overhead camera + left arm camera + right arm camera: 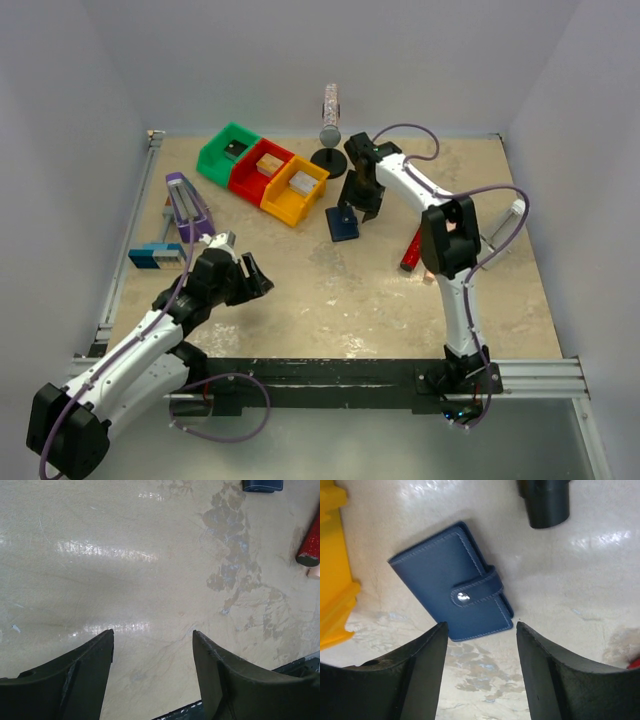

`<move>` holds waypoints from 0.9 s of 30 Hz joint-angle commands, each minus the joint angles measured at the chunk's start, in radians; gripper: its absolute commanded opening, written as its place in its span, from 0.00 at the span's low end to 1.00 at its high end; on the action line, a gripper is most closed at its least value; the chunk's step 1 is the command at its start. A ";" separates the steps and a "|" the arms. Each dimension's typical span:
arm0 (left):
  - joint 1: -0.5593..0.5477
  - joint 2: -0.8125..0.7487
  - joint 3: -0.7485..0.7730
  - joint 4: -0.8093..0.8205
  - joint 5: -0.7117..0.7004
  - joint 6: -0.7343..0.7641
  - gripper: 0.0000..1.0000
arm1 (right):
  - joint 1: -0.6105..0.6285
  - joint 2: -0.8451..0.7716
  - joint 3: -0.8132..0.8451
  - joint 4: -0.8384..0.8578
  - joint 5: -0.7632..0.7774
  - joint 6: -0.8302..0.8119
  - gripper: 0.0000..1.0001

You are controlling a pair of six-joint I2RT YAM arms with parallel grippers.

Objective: Take the credit cards out of the card holder
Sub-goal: Open the card holder at the center of the board.

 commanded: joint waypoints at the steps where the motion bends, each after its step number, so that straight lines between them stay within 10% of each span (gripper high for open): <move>1: -0.015 -0.009 0.055 0.037 -0.018 -0.013 0.68 | 0.001 -0.202 -0.186 0.127 0.049 -0.009 0.60; 17: -0.142 0.548 0.367 0.386 -0.058 -0.018 0.63 | -0.013 -0.657 -0.711 0.609 0.155 -0.150 0.64; 22: -0.144 0.689 0.313 0.779 -0.061 -0.082 0.59 | -0.019 -0.640 -0.838 0.799 0.043 -0.163 0.65; 27: -0.145 0.856 0.397 0.835 -0.053 -0.108 0.55 | -0.072 -0.614 -0.920 0.967 -0.170 -0.046 0.59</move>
